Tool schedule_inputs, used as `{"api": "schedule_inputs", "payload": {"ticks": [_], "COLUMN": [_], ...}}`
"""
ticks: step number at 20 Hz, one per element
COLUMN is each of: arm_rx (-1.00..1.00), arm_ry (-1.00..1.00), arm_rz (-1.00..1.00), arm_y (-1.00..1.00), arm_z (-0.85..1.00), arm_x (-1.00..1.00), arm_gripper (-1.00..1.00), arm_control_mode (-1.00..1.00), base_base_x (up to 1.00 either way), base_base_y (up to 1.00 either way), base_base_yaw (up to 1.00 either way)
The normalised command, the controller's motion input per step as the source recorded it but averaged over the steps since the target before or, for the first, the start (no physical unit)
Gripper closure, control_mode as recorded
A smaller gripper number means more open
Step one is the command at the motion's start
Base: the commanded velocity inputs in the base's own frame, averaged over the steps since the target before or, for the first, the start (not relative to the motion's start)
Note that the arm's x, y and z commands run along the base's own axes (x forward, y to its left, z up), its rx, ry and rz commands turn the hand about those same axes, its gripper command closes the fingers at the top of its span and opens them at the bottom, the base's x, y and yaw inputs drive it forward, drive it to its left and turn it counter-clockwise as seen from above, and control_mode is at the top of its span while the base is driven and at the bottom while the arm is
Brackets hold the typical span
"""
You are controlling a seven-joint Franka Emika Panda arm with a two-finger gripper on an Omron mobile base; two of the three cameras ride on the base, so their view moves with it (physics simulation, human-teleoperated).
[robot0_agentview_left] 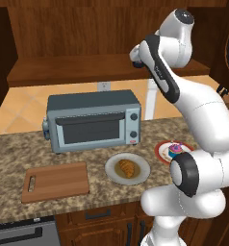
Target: From the different types of pastries on the counter, select a croissant and place it on the cutting board. Then retrieve a jar of jam from the cabinet and place it alongside the croissant on the cutting board.
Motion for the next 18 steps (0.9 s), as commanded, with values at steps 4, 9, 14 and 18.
{"api": "schedule_inputs", "payload": {"ticks": [4, 9, 14, 18], "arm_rx": [-0.15, 0.02, 0.00, -0.05], "arm_ry": [0.10, 0.02, 0.00, 0.01], "arm_rz": [-0.02, -0.02, 0.00, 0.00], "arm_y": [0.06, 0.05, 0.00, 0.00], "arm_z": [-0.59, 0.38, 0.26, -0.23], "arm_x": [-0.05, 0.36, 0.26, 0.00], "arm_gripper": [-1.00, -1.00, -1.00, -1.00], "arm_control_mode": [-1.00, -1.00, -1.00, -1.00], "base_base_x": [0.00, 0.00, 0.00, 0.00], "base_base_y": [0.00, 0.00, 0.00, 0.00], "base_base_yaw": [0.00, 0.00, 0.00, 0.00]}}
